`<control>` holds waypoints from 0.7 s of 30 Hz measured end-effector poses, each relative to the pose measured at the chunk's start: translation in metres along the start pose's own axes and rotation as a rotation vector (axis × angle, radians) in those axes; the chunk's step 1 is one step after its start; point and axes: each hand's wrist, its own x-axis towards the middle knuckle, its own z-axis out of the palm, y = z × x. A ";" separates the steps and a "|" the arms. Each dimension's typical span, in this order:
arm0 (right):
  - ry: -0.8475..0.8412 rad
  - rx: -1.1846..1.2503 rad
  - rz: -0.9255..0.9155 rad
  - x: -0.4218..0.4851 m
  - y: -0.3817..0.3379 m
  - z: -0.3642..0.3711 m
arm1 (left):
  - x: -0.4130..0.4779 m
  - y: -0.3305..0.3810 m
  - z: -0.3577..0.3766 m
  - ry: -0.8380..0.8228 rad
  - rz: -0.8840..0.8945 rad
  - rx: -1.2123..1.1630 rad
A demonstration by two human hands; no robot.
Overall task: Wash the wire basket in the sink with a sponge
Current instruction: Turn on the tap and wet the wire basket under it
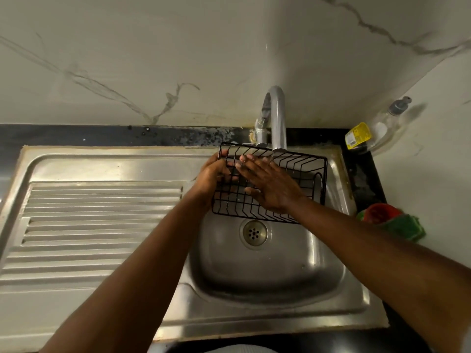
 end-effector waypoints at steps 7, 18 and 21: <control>0.040 -0.049 -0.279 0.001 -0.026 -0.003 | -0.006 0.018 0.009 -0.097 0.017 0.153; -0.119 -0.167 -0.375 0.008 0.026 -0.024 | 0.009 0.022 0.004 -0.032 -0.018 -0.003; -0.129 -0.047 -0.108 -0.001 0.028 -0.019 | 0.007 0.024 0.000 0.021 -0.005 0.006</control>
